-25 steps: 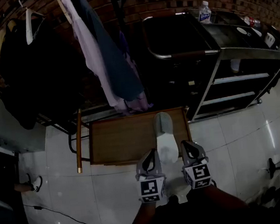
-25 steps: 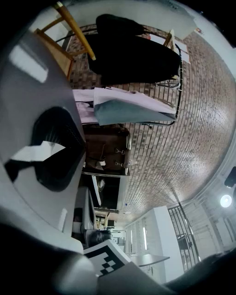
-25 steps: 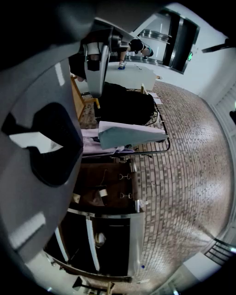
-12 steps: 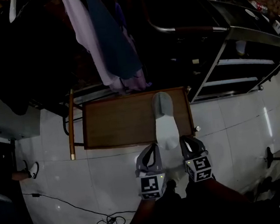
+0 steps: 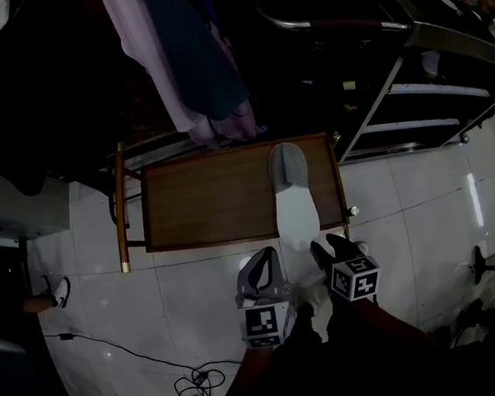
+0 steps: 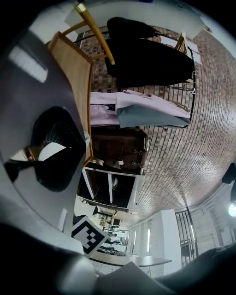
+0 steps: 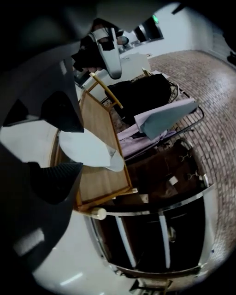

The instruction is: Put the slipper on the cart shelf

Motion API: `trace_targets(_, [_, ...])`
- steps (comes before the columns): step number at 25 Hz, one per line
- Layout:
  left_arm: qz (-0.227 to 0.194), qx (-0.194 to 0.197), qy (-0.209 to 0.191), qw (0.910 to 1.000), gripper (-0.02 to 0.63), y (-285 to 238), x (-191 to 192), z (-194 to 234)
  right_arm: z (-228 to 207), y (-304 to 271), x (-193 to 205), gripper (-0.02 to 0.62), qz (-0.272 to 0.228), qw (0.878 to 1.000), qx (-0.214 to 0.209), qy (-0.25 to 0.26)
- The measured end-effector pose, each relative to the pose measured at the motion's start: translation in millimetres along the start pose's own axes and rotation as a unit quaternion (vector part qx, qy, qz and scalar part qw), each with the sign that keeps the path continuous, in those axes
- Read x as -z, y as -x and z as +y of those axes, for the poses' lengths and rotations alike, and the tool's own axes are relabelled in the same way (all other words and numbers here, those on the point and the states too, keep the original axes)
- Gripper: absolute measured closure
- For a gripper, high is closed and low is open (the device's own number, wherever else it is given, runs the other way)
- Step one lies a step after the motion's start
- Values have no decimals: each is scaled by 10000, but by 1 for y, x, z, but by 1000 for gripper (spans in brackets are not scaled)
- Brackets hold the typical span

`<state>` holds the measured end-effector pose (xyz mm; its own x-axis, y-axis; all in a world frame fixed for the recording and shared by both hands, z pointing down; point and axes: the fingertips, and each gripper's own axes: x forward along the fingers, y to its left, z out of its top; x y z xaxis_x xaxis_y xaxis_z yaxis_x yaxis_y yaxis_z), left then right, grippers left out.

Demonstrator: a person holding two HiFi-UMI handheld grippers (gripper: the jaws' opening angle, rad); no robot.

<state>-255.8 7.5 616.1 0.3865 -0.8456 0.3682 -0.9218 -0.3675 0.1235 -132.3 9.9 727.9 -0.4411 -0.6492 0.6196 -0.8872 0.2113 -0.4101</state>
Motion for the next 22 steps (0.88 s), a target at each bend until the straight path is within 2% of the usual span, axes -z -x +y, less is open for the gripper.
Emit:
trace_targets(5, [12, -43, 1, 10000, 589, 0, 3, 1, -4, -15, 16, 393, 304, 9929, -271, -1117])
trace_targets(11, [44, -60, 7, 10000, 589, 2, 7, 2, -4, -37, 33, 393, 525, 9775, -444, -1992])
trace_targets(17, [7, -151, 8, 9999, 589, 6, 8, 9, -2, -49, 36, 403, 500, 9661, -590, -2463])
trace_targets(20, [36, -163, 19, 9999, 589, 7, 11, 10, -2, -50, 35, 461, 441, 9642, -607, -2545])
trace_targets(22, [63, -165, 30, 9998, 589, 7, 14, 10, -1, -50, 33, 475, 411, 9631, -655, -2577])
